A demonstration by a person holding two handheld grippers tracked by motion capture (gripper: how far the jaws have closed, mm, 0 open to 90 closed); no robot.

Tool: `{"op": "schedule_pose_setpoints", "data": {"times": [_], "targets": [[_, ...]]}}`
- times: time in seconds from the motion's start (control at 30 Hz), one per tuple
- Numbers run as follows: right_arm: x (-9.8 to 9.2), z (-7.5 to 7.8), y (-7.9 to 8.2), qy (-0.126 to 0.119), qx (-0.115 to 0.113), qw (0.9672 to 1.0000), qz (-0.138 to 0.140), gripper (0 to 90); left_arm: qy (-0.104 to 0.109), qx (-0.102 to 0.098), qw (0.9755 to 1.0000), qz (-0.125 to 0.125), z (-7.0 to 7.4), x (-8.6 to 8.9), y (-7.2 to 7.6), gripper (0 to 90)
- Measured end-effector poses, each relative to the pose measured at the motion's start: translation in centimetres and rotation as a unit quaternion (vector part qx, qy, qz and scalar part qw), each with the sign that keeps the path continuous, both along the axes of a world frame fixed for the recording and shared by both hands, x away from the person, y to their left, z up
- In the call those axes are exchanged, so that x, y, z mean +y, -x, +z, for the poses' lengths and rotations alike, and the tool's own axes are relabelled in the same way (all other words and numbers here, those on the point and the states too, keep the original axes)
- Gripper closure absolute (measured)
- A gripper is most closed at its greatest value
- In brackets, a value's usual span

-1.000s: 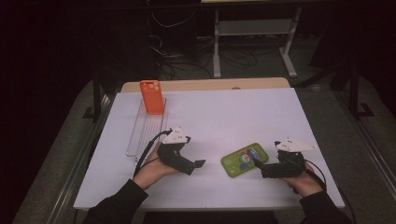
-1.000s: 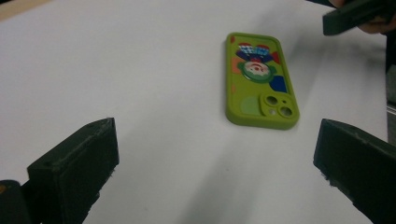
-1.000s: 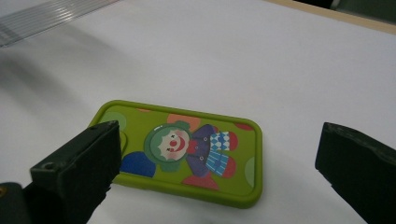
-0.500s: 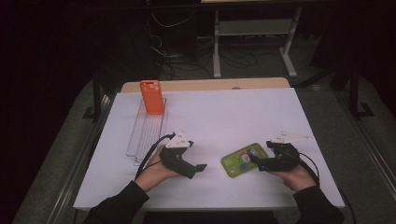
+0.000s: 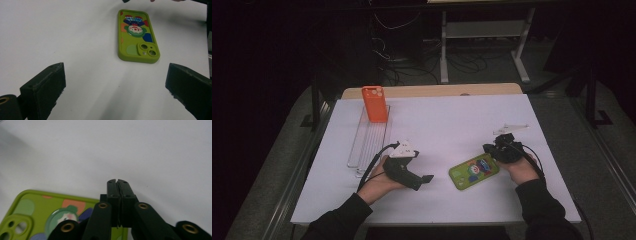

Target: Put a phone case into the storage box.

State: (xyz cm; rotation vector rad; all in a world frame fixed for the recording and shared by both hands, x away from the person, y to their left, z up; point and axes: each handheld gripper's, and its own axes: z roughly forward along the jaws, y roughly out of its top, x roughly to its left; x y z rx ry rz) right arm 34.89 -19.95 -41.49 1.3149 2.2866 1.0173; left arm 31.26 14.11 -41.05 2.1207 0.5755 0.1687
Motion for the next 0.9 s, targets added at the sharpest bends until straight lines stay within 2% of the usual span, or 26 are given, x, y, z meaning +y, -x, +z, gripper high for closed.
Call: {"op": "schedule_pose_setpoints", "data": {"times": [0.2, 0.37, 0.6, 0.67, 0.73, 0.8, 0.9], "targets": [[0.5, -1.2, -2.0, 0.024, 0.037, 0.9990, -0.003, 88.3, 0.003, -0.001, 1.0000, 0.003, -0.1, 0.2, -0.1, 2.3], [1.0, -1.9, -2.7, 0.039, 0.046, 0.9981, 0.009, 88.4, 0.003, 0.003, 1.0000, 0.005, -0.2, 0.2, -0.2, 2.3], [0.8, -2.1, -2.5, 0.054, 0.060, 0.9964, 0.022, 88.5, -0.002, 0.005, 1.0000, 0.000, -0.2, 0.1, -0.1, 2.3], [0.5, -2.1, -2.5, 0.058, 0.058, 0.9961, 0.032, 88.5, -0.002, 0.006, 1.0000, 0.000, -0.2, 0.1, -0.1, 2.3], [0.3, -2.1, -2.0, 0.061, 0.069, 0.9952, 0.032, 88.5, -0.002, 0.006, 1.0000, 0.000, -0.3, 0.1, -0.1, 2.3], [0.1, -2.1, -1.7, 0.063, 0.065, 0.9951, 0.038, 88.5, -0.003, 0.007, 1.0000, -0.001, -0.3, 0.1, -0.1, 2.3], [-0.3, -2.2, -0.8, 0.064, 0.071, 0.9944, 0.044, 88.5, -0.003, 0.007, 1.0000, -0.002, -0.3, 0.1, -0.1, 2.3]]}}
